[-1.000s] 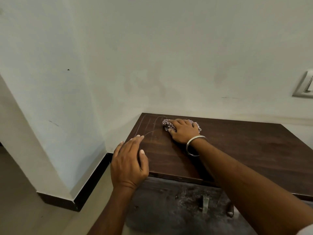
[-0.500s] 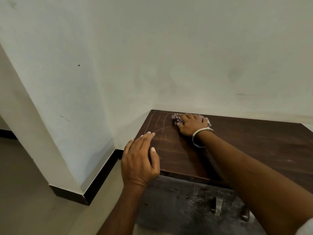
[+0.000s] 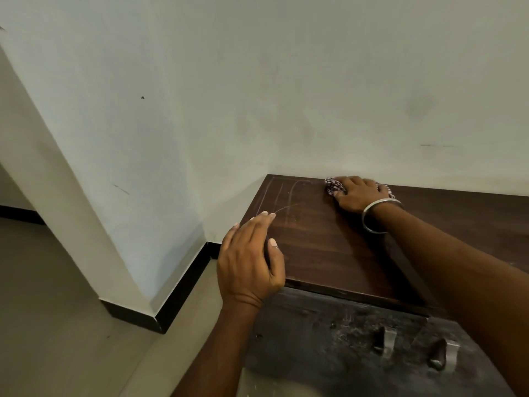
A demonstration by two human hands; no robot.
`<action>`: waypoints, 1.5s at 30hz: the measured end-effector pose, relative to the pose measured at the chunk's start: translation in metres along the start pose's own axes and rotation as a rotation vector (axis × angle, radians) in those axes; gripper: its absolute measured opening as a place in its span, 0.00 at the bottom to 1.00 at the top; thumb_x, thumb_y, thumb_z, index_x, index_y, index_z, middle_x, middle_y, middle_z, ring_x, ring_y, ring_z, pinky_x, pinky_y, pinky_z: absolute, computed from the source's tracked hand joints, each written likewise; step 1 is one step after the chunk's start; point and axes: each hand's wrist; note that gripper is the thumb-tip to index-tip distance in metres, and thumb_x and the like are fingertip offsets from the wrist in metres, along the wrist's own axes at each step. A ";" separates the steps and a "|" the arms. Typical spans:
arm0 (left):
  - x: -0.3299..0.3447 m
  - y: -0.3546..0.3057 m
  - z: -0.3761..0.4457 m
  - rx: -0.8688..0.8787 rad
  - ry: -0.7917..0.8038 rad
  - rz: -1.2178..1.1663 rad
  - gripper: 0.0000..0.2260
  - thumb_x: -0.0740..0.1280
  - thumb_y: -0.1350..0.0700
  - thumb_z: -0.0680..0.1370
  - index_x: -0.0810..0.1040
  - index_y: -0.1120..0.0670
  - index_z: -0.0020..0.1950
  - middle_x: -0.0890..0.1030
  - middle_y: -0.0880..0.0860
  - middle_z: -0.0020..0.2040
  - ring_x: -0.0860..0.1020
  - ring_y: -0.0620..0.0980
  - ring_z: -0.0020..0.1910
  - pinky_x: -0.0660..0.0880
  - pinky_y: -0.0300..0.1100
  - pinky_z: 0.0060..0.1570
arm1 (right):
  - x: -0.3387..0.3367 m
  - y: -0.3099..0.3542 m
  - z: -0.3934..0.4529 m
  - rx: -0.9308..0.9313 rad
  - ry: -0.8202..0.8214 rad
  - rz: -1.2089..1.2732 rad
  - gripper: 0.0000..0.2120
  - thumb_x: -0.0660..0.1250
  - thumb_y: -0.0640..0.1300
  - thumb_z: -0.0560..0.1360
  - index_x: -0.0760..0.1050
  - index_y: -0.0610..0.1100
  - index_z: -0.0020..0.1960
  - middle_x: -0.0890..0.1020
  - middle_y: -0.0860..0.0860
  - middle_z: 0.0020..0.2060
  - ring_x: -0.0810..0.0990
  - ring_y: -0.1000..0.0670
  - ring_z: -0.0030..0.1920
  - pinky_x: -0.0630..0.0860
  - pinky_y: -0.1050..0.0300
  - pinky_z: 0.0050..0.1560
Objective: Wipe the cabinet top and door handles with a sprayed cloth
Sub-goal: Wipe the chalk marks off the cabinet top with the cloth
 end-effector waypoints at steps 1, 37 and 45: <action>0.000 0.000 0.000 0.002 -0.001 0.000 0.21 0.56 0.49 0.76 0.75 0.50 0.67 0.79 0.48 0.64 0.76 0.45 0.63 0.61 0.41 0.69 | 0.000 0.003 0.001 0.008 -0.003 -0.005 0.25 0.52 0.57 0.80 0.55 0.56 0.75 0.57 0.52 0.77 0.53 0.43 0.76 0.47 0.38 0.74; 0.002 0.002 -0.002 0.005 -0.015 -0.010 0.21 0.56 0.50 0.76 0.75 0.50 0.67 0.78 0.47 0.65 0.76 0.44 0.63 0.69 0.45 0.67 | 0.015 0.084 0.015 -0.170 0.037 0.035 0.25 0.50 0.55 0.80 0.54 0.55 0.77 0.56 0.51 0.77 0.51 0.44 0.76 0.45 0.37 0.74; 0.000 0.002 -0.002 -0.008 0.006 0.000 0.21 0.55 0.49 0.76 0.75 0.50 0.67 0.78 0.48 0.65 0.77 0.46 0.62 0.67 0.45 0.67 | -0.008 -0.013 -0.014 0.016 0.024 0.014 0.25 0.50 0.57 0.80 0.54 0.54 0.76 0.56 0.52 0.77 0.52 0.44 0.77 0.47 0.39 0.75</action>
Point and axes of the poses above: each hand's wrist, its own z-axis towards the middle knuckle, its own x-axis out of the palm, y = z × x
